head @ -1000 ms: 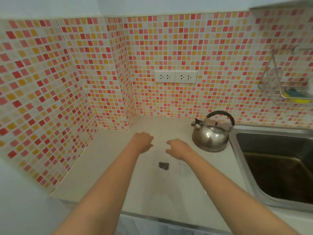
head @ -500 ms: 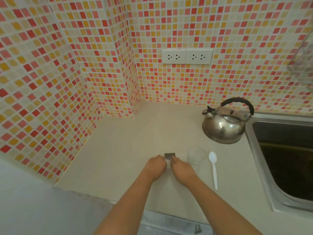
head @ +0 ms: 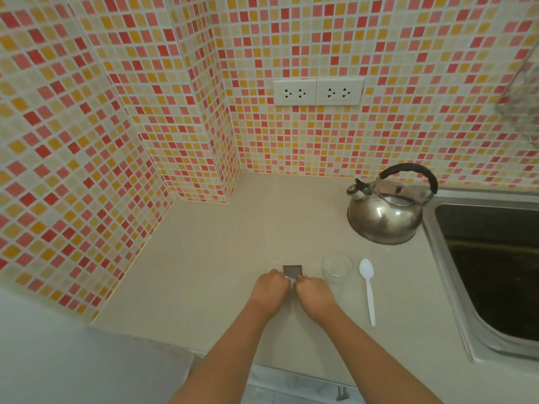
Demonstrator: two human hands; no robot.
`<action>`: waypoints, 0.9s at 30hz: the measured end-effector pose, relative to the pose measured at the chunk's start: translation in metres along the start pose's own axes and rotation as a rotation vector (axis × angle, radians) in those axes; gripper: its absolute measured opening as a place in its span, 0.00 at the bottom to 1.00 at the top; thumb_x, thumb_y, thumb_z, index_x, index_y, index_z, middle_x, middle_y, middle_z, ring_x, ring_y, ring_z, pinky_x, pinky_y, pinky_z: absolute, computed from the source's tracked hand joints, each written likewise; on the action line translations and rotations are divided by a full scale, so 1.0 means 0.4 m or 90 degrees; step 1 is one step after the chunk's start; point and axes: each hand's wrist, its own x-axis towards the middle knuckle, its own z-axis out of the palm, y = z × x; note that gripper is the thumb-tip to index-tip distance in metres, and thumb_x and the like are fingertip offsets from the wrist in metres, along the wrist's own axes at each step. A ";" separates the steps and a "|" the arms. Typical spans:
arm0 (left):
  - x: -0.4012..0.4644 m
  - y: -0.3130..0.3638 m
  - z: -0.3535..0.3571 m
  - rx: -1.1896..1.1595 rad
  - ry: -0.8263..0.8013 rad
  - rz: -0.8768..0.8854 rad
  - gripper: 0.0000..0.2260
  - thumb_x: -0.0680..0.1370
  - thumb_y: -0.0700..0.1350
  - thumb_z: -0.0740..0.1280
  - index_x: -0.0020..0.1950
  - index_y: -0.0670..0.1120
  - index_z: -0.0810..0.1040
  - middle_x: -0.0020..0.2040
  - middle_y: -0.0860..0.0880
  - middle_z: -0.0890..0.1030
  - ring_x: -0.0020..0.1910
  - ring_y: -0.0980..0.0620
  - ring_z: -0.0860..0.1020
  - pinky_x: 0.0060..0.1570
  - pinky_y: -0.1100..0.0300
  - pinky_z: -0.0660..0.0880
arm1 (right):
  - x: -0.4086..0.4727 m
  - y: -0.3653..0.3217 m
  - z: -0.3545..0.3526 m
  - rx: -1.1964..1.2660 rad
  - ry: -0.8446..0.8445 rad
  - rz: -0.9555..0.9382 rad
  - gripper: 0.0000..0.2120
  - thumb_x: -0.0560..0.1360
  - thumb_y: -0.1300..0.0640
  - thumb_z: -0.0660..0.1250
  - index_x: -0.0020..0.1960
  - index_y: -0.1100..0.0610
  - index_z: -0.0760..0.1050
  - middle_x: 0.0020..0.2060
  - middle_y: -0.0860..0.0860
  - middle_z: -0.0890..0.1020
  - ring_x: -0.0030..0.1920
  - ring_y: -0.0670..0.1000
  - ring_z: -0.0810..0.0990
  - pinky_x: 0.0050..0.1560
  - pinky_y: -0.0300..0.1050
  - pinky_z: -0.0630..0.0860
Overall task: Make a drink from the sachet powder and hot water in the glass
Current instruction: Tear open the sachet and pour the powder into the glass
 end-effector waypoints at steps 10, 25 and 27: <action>-0.022 -0.016 -0.060 -0.031 0.114 0.003 0.13 0.79 0.41 0.54 0.52 0.41 0.79 0.50 0.43 0.79 0.51 0.44 0.76 0.41 0.57 0.62 | -0.006 -0.028 -0.085 0.089 0.079 0.087 0.11 0.76 0.63 0.57 0.52 0.61 0.77 0.51 0.59 0.83 0.51 0.60 0.82 0.46 0.49 0.76; -0.028 -0.004 -0.342 -0.119 0.172 0.039 0.13 0.76 0.41 0.61 0.53 0.44 0.84 0.52 0.45 0.85 0.50 0.45 0.81 0.49 0.55 0.78 | -0.080 0.022 -0.354 0.351 0.195 0.138 0.13 0.75 0.62 0.63 0.55 0.56 0.82 0.53 0.55 0.84 0.51 0.56 0.82 0.51 0.45 0.76; -0.024 0.026 -0.362 -0.128 0.157 0.049 0.13 0.76 0.41 0.61 0.53 0.44 0.85 0.52 0.45 0.85 0.50 0.45 0.81 0.50 0.54 0.78 | -0.100 0.056 -0.375 0.361 0.196 0.149 0.12 0.74 0.65 0.63 0.52 0.57 0.83 0.51 0.55 0.85 0.48 0.56 0.83 0.50 0.47 0.78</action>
